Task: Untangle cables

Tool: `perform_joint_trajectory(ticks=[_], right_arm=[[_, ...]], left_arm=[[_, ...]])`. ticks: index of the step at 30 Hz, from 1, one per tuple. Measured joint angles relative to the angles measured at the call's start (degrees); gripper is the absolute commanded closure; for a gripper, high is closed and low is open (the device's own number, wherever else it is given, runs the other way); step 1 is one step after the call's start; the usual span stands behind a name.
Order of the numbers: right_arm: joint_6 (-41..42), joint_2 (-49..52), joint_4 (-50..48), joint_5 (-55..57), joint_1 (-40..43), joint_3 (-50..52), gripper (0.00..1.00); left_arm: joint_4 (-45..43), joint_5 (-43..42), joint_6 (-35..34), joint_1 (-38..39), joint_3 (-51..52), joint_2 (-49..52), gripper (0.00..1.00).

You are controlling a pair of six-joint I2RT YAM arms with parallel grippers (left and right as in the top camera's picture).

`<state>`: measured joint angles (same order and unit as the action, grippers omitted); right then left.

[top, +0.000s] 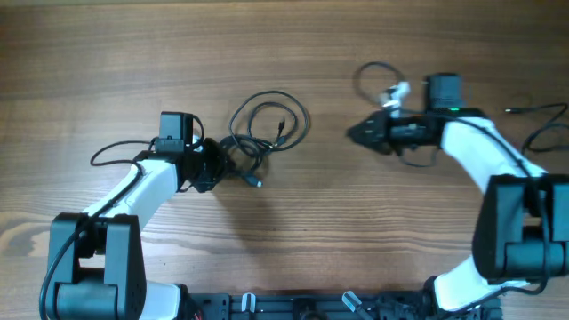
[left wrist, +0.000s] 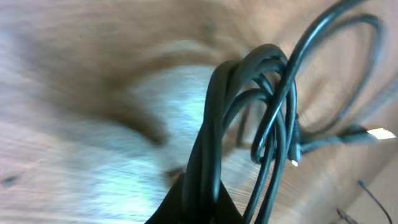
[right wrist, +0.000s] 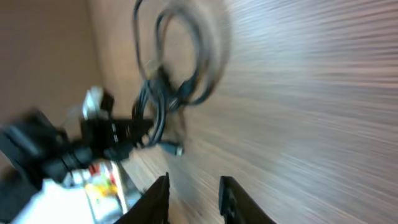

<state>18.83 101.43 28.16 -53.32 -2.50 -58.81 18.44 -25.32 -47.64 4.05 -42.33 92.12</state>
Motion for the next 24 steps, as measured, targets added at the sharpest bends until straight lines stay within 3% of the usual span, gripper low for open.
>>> perform_joint_trajectory(ticks=[4, 8, 12, 16, 18, 19, 20, 21, 24], right_arm=[[-0.2, 0.0, -15.5, 4.2, -16.3, 0.3, 0.50], [4.0, -0.1, -24.2, 18.4, -27.2, 0.3, 0.44], [5.2, -0.1, -24.8, 29.8, -30.9, 0.3, 0.24], [5.4, -0.1, -25.6, 33.0, -30.7, 0.3, 0.16], [5.4, -0.1, -26.5, 34.3, -30.7, 0.3, 0.16], [5.4, -0.1, -27.0, 34.7, -30.7, 0.3, 0.22], [5.4, -0.1, -27.3, 35.0, -30.7, 0.3, 0.44], [5.1, -0.1, -27.5, 35.3, -30.7, 0.3, 0.52], [3.8, -1.6, -26.0, 36.0, -30.5, 0.2, 0.51]], left_arm=[[-1.3, -3.2, 3.4, 0.1, 0.0, 0.0, 0.96], [-1.6, -4.5, 4.5, 0.1, 0.0, 0.0, 0.96], [-8.2, -16.5, 13.5, 0.1, 0.2, 0.0, 0.96], [-8.5, -22.7, 18.0, 0.2, 0.2, 0.0, 0.96], [-9.3, -23.3, 18.5, 1.0, 0.2, 0.0, 0.96], [-9.7, -23.8, 18.7, 1.9, 0.2, 0.0, 0.96], [-9.9, -23.9, 18.9, 2.7, 0.2, 0.0, 0.96], [-9.9, -23.7, 18.9, 3.3, 0.2, 0.0, 0.96], [-9.9, -22.6, 18.9, 4.1, 0.2, 0.0, 0.96]])
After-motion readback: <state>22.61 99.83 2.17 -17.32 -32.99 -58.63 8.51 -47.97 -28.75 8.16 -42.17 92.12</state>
